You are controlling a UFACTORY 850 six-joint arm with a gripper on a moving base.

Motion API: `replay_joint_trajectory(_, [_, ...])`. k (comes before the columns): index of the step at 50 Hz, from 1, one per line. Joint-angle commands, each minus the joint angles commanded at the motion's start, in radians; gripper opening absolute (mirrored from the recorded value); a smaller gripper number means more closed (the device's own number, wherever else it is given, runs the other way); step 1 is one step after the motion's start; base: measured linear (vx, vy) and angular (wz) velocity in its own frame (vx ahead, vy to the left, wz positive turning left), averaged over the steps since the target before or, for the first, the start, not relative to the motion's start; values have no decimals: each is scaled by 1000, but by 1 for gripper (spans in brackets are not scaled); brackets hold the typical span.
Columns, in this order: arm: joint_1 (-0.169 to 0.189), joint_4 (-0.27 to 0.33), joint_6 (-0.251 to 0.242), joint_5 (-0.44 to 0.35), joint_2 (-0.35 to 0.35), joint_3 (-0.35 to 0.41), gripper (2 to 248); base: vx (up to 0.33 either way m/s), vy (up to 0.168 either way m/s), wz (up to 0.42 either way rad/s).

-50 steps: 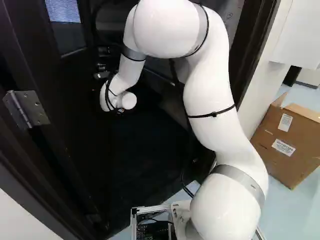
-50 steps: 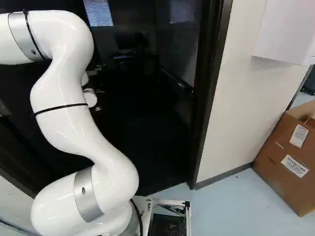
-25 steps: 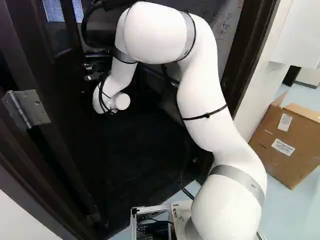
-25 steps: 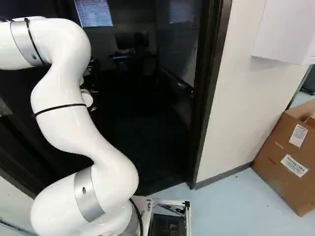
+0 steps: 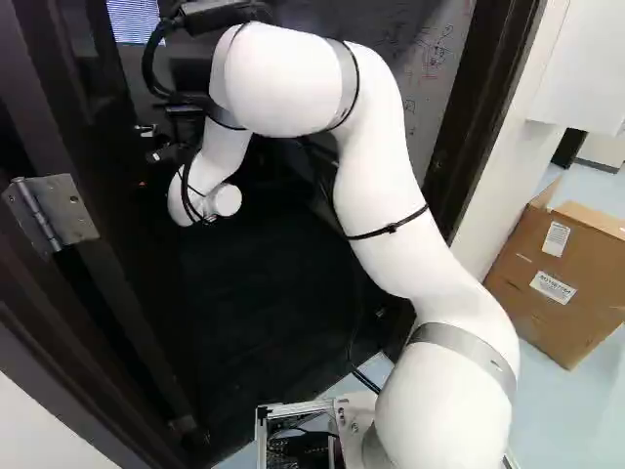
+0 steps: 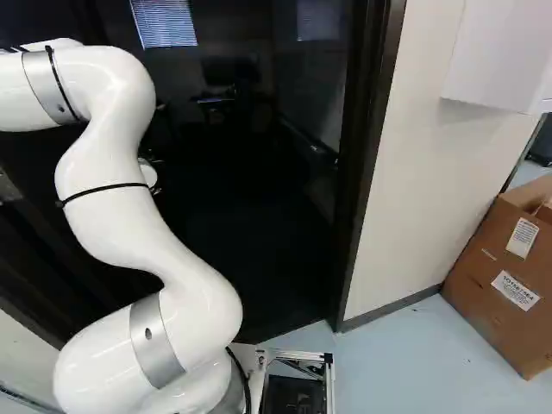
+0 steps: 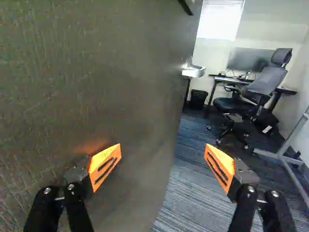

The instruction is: Open the door and move inside

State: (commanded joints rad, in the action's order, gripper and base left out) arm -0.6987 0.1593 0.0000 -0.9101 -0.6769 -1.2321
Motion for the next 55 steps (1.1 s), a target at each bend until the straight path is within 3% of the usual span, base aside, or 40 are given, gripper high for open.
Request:
replay_joint_trajectory(38, [-57, 167, 0, 0, -80, -112, 247, 0, 0, 0])
replay_joint_trajectory(55, [-63, 150, 0, 0, -94, -131, 247, 0, 5, 21])
